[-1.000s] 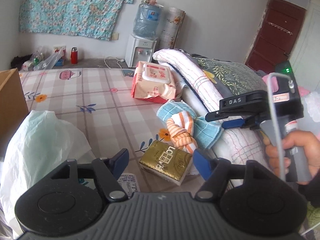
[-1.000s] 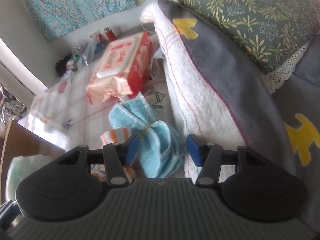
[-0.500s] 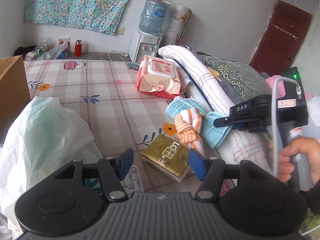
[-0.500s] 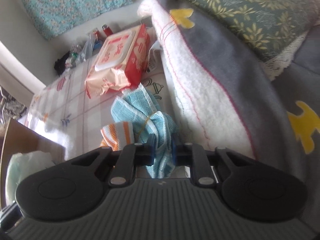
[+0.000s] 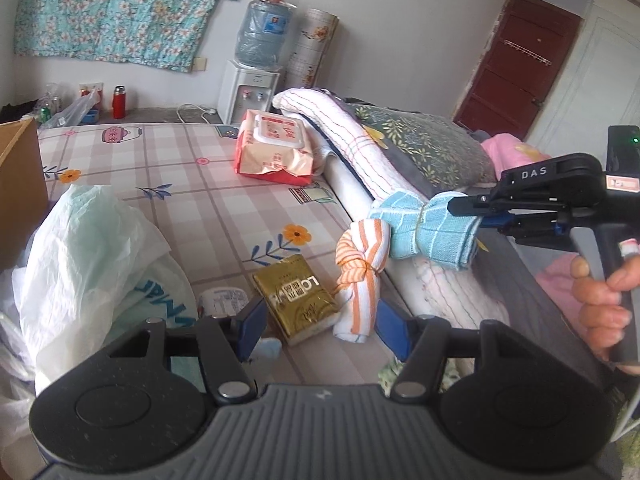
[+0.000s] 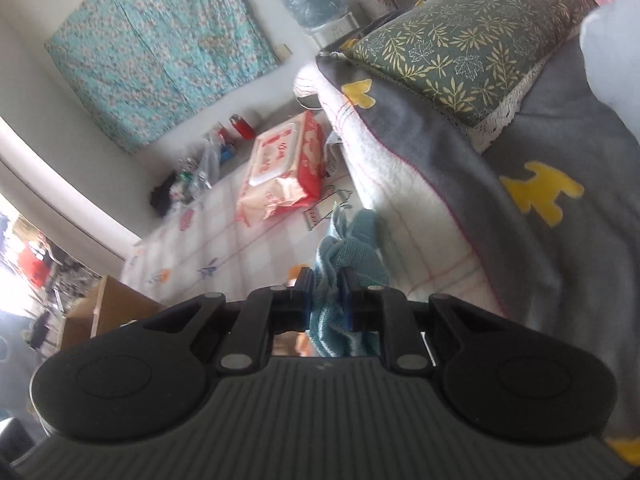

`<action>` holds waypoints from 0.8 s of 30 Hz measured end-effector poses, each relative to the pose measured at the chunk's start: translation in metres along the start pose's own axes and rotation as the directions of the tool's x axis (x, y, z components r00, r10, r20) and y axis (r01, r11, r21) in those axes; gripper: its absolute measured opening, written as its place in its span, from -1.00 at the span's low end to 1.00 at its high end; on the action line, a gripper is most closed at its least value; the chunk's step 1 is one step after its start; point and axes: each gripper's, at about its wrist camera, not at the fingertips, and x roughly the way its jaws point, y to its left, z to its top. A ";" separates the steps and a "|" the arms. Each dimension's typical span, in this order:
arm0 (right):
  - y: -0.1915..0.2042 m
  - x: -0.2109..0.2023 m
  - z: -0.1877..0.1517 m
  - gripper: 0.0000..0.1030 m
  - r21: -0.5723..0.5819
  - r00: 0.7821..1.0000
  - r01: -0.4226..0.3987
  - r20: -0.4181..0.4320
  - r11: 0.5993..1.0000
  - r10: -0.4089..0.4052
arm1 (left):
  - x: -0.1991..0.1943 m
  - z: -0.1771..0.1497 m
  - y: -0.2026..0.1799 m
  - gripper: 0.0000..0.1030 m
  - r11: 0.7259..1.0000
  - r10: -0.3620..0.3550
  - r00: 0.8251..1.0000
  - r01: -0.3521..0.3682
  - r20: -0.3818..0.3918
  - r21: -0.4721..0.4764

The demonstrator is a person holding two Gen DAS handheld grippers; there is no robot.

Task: Organize soft objects
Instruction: 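Close the right tool on the light-blue towel and lift it, then carry the light-blue towel with the right tool over the cardboard box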

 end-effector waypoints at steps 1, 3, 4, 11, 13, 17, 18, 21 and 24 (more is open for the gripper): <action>-0.001 -0.005 -0.005 -0.75 0.020 1.000 -0.019 0.000 1.000 0.019 | -0.002 -0.002 0.000 0.19 1.000 -0.007 1.000 0.007 -0.004 0.006; -0.001 -0.014 -0.017 -0.75 0.061 0.998 -0.065 -0.008 0.996 0.065 | -0.007 -0.006 0.001 0.19 1.000 -0.018 1.000 0.018 -0.011 0.014; -0.001 -0.016 -0.021 -0.75 0.075 0.997 -0.081 -0.012 0.994 0.082 | -0.009 -0.007 0.001 0.19 1.000 -0.019 1.000 0.020 -0.013 0.015; 0.020 -0.035 -0.030 -0.75 0.079 0.988 -0.156 0.014 0.985 0.155 | -0.023 -0.015 0.008 0.19 1.000 -0.028 0.999 0.028 -0.018 0.006; 0.030 -0.044 -0.029 -0.75 0.055 0.982 -0.185 0.034 0.981 0.183 | -0.027 -0.017 0.008 0.19 1.000 -0.029 0.999 0.029 -0.018 0.006; 0.044 -0.060 -0.025 -0.75 0.023 0.973 -0.225 0.063 0.974 0.224 | -0.030 -0.020 0.009 0.19 1.000 -0.020 1.000 0.021 -0.015 0.016; 0.047 -0.062 -0.023 -0.75 0.012 0.971 -0.228 0.069 0.974 0.227 | -0.030 -0.020 0.009 0.20 1.000 -0.019 1.000 0.019 -0.015 0.014; 0.053 -0.065 -0.017 -0.75 -0.009 0.971 -0.225 0.076 0.974 0.225 | -0.031 -0.022 0.010 0.19 1.000 -0.010 1.000 0.010 -0.017 0.006; 0.058 -0.065 -0.009 -0.75 -0.009 0.971 -0.228 0.077 0.974 0.228 | -0.034 -0.023 0.010 0.19 1.000 0.000 1.000 0.000 -0.011 0.006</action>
